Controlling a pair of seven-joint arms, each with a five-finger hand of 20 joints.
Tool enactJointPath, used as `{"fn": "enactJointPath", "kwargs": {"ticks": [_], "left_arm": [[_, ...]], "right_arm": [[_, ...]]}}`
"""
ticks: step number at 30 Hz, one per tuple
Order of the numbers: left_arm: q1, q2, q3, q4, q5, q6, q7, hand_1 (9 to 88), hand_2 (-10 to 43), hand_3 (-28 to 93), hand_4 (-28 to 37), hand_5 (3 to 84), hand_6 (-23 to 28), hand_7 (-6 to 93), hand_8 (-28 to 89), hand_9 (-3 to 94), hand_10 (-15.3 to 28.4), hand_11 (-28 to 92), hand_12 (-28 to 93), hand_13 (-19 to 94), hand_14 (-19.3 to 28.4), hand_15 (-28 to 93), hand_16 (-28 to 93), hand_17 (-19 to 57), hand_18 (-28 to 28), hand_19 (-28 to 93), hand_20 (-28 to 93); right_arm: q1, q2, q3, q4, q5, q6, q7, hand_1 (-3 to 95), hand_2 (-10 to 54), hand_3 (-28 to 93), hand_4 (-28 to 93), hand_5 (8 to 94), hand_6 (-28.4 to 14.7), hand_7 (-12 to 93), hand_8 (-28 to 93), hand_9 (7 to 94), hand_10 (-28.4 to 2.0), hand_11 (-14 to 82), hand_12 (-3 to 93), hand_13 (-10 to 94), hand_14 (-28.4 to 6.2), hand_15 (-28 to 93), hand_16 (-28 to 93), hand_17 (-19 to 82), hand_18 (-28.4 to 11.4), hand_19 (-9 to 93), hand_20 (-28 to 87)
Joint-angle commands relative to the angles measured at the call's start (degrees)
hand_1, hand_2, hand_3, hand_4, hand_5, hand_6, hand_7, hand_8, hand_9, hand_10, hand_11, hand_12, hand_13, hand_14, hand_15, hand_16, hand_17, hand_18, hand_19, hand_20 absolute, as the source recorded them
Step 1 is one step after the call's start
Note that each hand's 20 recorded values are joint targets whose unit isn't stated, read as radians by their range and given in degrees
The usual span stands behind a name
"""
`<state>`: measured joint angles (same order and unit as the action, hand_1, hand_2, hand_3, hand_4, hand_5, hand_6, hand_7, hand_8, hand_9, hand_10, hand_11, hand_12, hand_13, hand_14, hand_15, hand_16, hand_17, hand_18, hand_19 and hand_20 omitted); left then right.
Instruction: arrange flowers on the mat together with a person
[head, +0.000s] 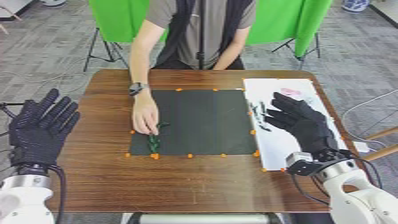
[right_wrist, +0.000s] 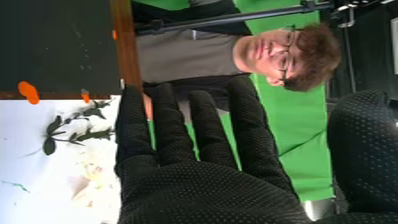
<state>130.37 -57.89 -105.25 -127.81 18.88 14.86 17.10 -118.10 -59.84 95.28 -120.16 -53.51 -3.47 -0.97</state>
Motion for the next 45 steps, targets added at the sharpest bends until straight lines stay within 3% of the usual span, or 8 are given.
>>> {"fn": "enactJointPath", "kwargs": {"ticks": [1,7,12,19,22,26,36,45], "left_arm": [[0.77,-0.14,0.36,0.17,-0.87,0.02,-0.03,25.8,14.6,69,-28.3,37.0,6.9,12.7,-10,31.8,15.5,17,8,21,13.7,26,-8,-5.5,12.8,31,11],[1.21,-0.32,0.20,-0.04,-0.92,0.11,0.57,25.7,14.5,69,-28.3,36.9,6.7,12.7,-10,31.8,15.5,17,8,21,13.7,26,-8,-5.5,12.8,31,10],[1.50,-0.55,-0.21,-0.12,-0.76,-0.04,-0.05,25.8,14.5,69,-28.3,36.9,6.7,12.6,-10,31.7,15.3,17,8,21,13.7,26,-8,-5.6,12.8,31,11],[2.01,-0.72,-0.41,-0.41,-0.86,0.38,0.67,25.7,14.3,69,-28.3,36.8,6.7,12.6,-10,31.6,15.3,17,8,21,13.7,26,-8,-5.6,12.8,31,11],[2.23,-0.77,-0.46,-0.58,-1.10,0.84,0.76,25.7,14.3,69,-28.3,36.9,6.7,12.6,-10,31.6,15.3,17,8,21,13.7,26,-8,-5.7,12.8,31,11],[2.28,-0.82,-0.33,-0.62,-1.17,0.77,1.19,25.7,14.4,69,-28.3,36.8,6.7,12.8,-10,31.7,15.3,17,8,21,14.3,27,-7,-5.6,12.8,31,11],[2.55,-0.92,-0.09,-0.77,-1.25,1.13,1.15,25.8,14.4,69,-28.3,37.0,6.8,13.0,-10,31.9,15.4,17,8,21,14.2,27,-7,-5.6,12.9,31,11],[2.40,-0.85,0.35,-0.68,-1.31,1.31,1.13,25.8,14.4,69,-28.3,37.3,6.9,13.3,-10,32.1,15.4,18,8,22,14.9,28,-7,-5.6,12.9,31,11]], "right_arm": [[-0.74,0.01,0.51,-0.12,-0.10,0.54,-0.64,13.2,12.3,72,-25,37.7,-2.1,12,-9,32.7,-13.2,2.2,11.6,29,-14.7,7,20,11,-17.0,30,12],[-0.51,1.19,1.50,0.01,-1.83,0.70,-0.13,13.0,11.6,72,-25,36.9,-2.1,12,-9,32.3,-13.2,2.0,11.7,28,-14.1,6,20,11,-16.2,29,11],[-2.25,4.13,5.27,-1.40,-18.42,4.62,1.83,14.4,7.7,72,-25,32.3,-3.1,10,-8,28.0,-14.8,0.5,11.6,22,-12.1,2,17,10,-12.8,25,10],[-7.01,9.41,9.51,-4.58,-49.72,11.21,15.87,16.8,4.1,69,-23,29.5,-4.0,9,-7,25.9,-16.8,-0.3,12.1,19,-11.5,-1,17,8,-12.0,26,10],[-5.77,12.26,6.21,-4.92,-60.34,14.03,26.84,19.7,0.3,69,-22,27.8,-5.6,8,-6,26.8,-17.3,0.2,13.0,20,-14.0,1,18,7,-13.6,30,10],[-4.02,14.24,2.94,-3.93,-73.34,10.41,36.77,22.7,-6.0,71,-24,26.8,-8.9,8,-6,31.9,-19.7,3.8,17.8,23,-17.1,13,19,8,-16.2,40,10],[-4.06,15.62,3.93,1.76,-78.53,9.02,42.90,26.0,-9.5,70,-28,35.6,-7.4,17,-8,35.2,-19.7,11.5,23.5,23,-17.3,27,21,9,-17.1,46,11],[-3.50,15.02,4.16,3.08,-77.07,4.65,45.10,32.1,-9.5,63,-28,50.7,-2.9,29,-13,39.2,-18.5,47.3,40.2,27,-18.5,63,33,12,-18.6,58,19]]}}
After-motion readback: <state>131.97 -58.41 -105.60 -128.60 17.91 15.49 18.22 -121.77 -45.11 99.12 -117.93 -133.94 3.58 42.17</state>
